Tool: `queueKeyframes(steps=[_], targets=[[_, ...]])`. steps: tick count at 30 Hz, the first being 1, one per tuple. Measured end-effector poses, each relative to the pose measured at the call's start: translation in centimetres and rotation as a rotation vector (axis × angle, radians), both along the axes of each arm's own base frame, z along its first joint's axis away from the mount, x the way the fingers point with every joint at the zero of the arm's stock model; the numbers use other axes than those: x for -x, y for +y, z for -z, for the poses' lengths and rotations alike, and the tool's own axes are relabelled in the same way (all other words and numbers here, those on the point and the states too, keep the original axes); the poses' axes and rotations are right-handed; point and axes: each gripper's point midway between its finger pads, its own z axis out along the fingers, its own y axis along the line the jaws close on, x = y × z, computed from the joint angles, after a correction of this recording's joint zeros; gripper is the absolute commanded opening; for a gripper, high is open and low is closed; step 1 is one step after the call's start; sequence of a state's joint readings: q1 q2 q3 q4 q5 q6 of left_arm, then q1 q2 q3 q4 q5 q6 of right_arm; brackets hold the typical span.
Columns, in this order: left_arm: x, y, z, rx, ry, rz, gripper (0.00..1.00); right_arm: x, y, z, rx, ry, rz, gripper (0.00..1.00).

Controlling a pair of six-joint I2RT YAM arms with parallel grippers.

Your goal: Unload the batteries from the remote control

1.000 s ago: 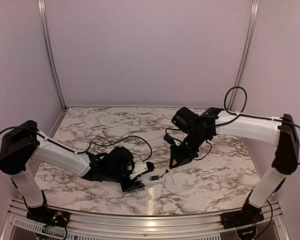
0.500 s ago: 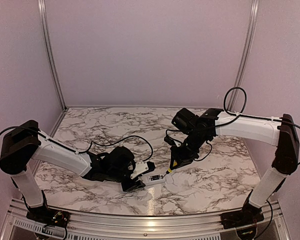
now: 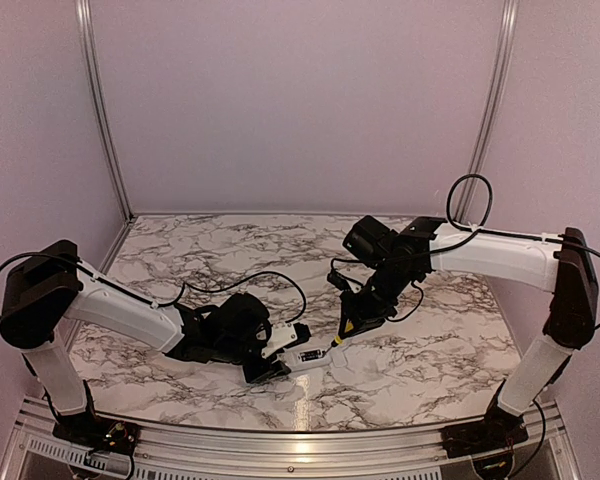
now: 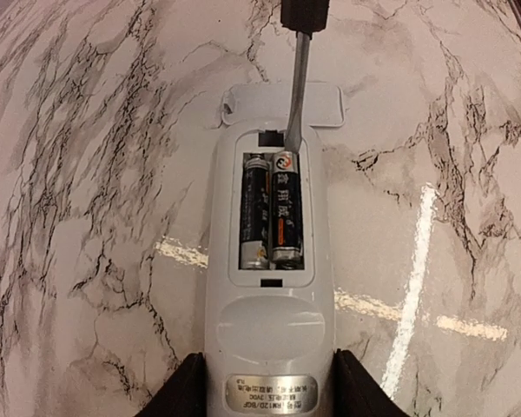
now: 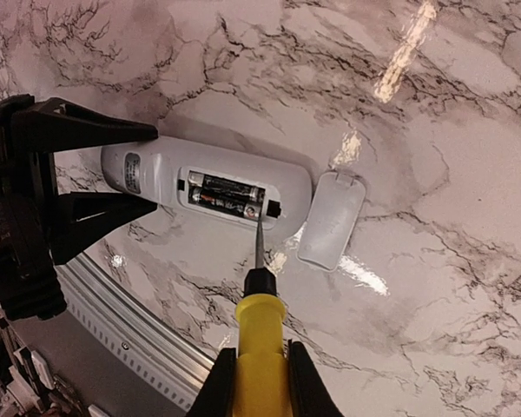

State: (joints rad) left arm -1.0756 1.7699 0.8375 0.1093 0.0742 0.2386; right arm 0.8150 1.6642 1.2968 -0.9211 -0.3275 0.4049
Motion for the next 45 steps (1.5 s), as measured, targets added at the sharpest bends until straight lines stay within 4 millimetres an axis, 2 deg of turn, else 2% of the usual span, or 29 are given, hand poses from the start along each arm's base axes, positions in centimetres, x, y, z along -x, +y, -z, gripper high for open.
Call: queueKeyframes(steps=[8, 28, 45], targets=[[0.0, 0.0, 0.3, -0.008, 0.007, -0.004, 0.18, 0.0, 0.1, 0.3, -0.035, 0.018, -0.011, 0.0], [0.1, 0.2, 0.9, -0.027, 0.022, -0.009, 0.17, 0.1, -1.1, 1.5, -0.213, 0.058, -0.001, 0.0], [0.0, 0.2, 1.0, -0.03, 0.022, -0.01, 0.17, 0.3, -1.2, 1.5, -0.266, 0.045, -0.029, 0.0]])
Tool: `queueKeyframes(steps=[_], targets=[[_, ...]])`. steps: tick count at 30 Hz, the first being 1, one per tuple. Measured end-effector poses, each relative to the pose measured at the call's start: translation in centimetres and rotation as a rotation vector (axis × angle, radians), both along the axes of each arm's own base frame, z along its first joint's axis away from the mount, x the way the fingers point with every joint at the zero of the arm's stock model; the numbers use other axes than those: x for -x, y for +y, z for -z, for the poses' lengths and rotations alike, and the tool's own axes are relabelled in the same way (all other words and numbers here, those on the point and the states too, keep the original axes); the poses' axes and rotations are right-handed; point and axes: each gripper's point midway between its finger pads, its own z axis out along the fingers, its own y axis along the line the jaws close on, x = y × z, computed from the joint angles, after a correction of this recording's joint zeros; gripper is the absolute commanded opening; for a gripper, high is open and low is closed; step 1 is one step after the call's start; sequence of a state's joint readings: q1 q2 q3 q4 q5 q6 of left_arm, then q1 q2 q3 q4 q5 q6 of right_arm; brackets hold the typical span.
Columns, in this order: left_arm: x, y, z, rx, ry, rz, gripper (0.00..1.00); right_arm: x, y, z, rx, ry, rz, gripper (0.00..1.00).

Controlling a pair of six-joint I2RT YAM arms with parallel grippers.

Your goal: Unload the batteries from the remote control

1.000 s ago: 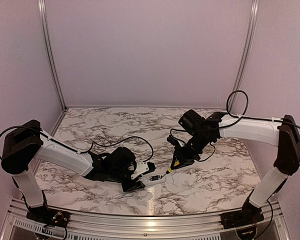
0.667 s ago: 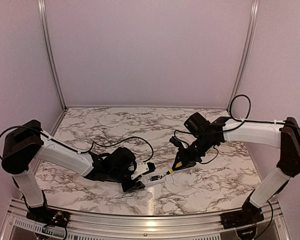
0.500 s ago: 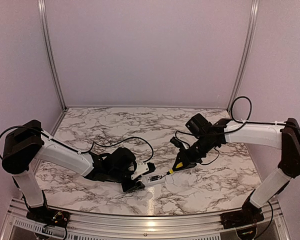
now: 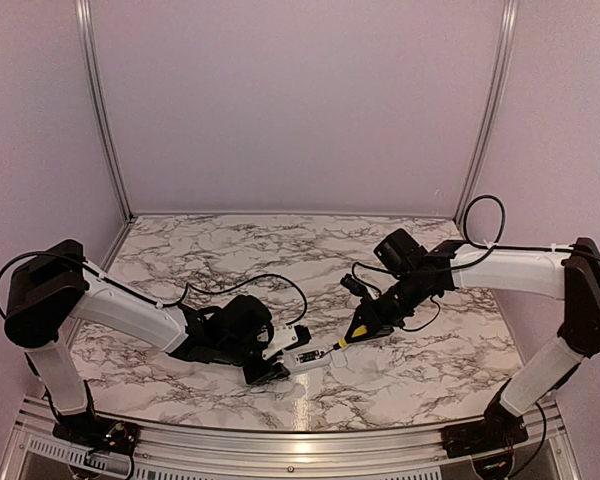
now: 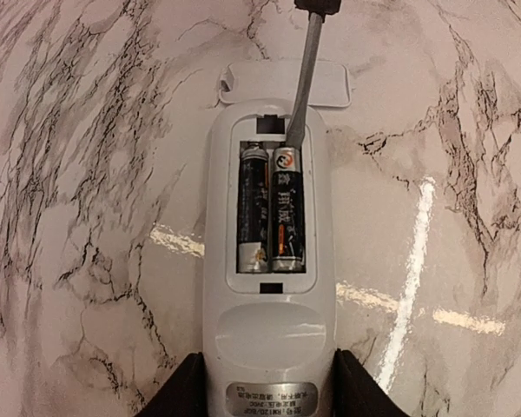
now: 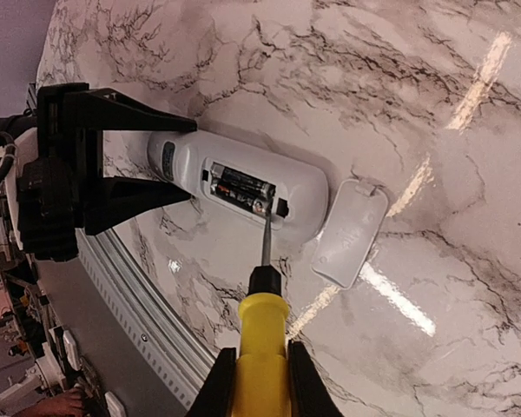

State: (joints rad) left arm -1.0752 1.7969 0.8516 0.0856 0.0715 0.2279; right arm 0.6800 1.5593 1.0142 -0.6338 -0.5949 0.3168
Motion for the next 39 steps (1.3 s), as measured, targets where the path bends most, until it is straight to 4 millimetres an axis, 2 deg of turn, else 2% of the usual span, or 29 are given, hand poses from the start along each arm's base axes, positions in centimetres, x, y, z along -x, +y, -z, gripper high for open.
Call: queueKeyframes(steps=[39], targets=[[-0.02, -0.03, 0.17, -0.003, 0.001, 0.0, 0.17, 0.16, -0.12, -0.64, -0.008, -0.013, -0.004, 0.0]])
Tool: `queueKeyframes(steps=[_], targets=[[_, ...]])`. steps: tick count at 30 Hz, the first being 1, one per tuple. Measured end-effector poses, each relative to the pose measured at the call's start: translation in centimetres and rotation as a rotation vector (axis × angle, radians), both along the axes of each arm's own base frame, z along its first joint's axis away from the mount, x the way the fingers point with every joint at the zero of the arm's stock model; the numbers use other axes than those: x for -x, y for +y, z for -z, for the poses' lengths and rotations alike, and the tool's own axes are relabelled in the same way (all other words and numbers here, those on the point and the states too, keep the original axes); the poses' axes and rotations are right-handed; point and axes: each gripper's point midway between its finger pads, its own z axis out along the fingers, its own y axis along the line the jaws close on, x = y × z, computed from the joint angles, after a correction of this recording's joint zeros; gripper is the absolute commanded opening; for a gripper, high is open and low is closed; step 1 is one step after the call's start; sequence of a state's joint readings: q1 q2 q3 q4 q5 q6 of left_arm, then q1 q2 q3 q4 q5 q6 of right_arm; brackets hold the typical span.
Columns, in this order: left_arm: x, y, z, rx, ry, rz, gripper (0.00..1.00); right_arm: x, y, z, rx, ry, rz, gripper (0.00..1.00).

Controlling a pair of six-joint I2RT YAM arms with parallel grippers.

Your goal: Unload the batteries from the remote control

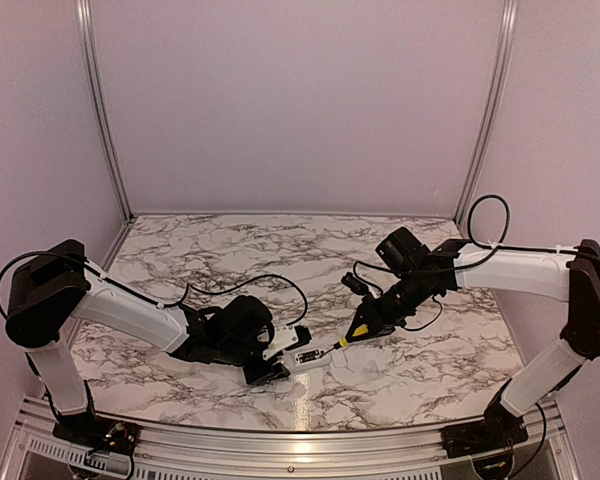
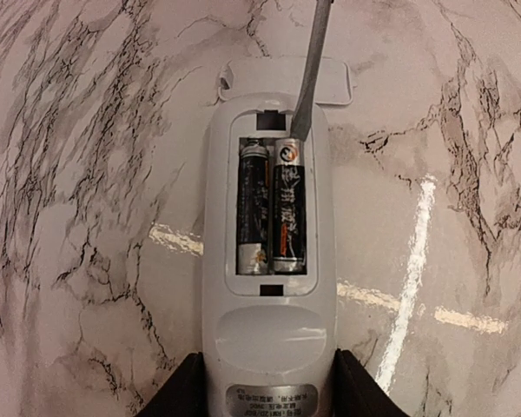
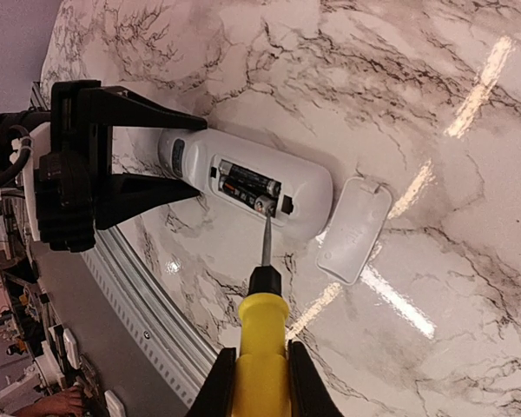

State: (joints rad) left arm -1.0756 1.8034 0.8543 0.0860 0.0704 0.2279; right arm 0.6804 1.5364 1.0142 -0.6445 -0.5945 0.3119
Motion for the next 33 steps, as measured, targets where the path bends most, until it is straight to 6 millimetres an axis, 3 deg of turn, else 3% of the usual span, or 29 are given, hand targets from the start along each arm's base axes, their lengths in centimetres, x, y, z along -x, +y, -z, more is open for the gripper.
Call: queueKeyframes(steps=[33], targets=[[-0.1, -0.1, 0.1, -0.022, 0.013, -0.001, 0.17, 0.6, 0.0, -1.2, -0.032, -0.009, -0.025, 0.0]])
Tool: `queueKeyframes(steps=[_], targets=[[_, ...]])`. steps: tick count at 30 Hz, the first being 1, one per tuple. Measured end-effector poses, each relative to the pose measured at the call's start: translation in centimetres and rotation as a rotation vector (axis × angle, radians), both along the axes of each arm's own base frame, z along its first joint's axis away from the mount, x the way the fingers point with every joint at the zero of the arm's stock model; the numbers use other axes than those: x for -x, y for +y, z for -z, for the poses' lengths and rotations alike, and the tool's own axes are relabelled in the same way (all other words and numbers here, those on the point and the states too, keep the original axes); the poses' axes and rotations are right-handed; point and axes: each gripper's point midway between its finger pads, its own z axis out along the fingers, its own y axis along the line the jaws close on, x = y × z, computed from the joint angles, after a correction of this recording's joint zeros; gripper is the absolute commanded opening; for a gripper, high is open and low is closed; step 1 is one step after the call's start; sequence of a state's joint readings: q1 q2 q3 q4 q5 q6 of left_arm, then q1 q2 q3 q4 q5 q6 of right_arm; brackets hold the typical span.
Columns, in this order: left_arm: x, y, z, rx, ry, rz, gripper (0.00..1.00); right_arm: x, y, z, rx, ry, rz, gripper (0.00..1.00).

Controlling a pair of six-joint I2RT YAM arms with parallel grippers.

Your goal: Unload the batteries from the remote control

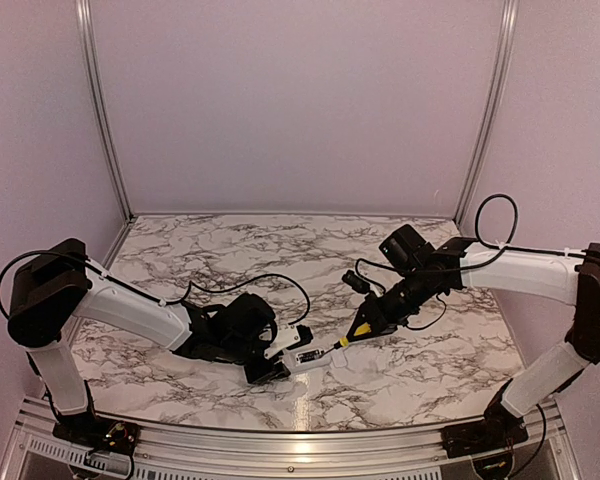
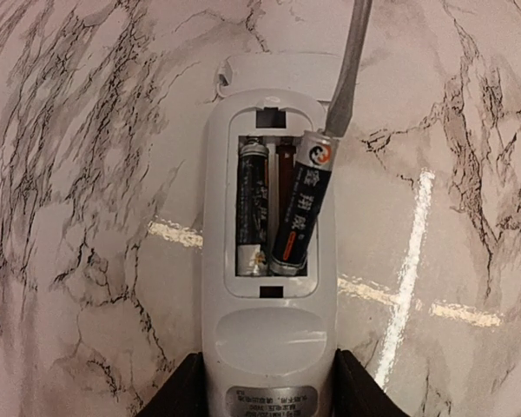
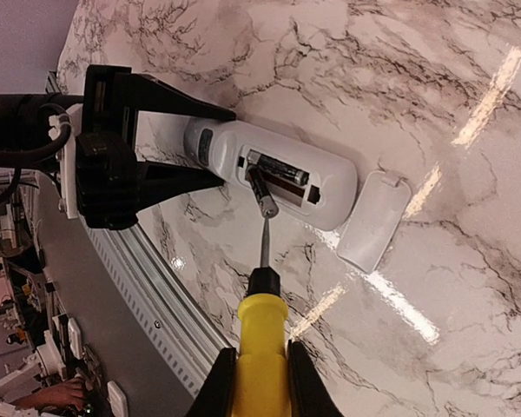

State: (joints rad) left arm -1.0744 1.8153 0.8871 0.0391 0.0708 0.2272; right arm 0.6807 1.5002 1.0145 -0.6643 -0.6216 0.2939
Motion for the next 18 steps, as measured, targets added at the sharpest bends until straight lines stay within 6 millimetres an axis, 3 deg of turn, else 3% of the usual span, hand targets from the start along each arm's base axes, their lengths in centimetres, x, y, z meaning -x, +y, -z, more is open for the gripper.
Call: queueKeyframes(steps=[18], targets=[[-0.04, -0.06, 0.0, 0.003, 0.006, -0.009, 0.17, 0.75, 0.36, -0.33, -0.012, 0.015, -0.047, 0.0]])
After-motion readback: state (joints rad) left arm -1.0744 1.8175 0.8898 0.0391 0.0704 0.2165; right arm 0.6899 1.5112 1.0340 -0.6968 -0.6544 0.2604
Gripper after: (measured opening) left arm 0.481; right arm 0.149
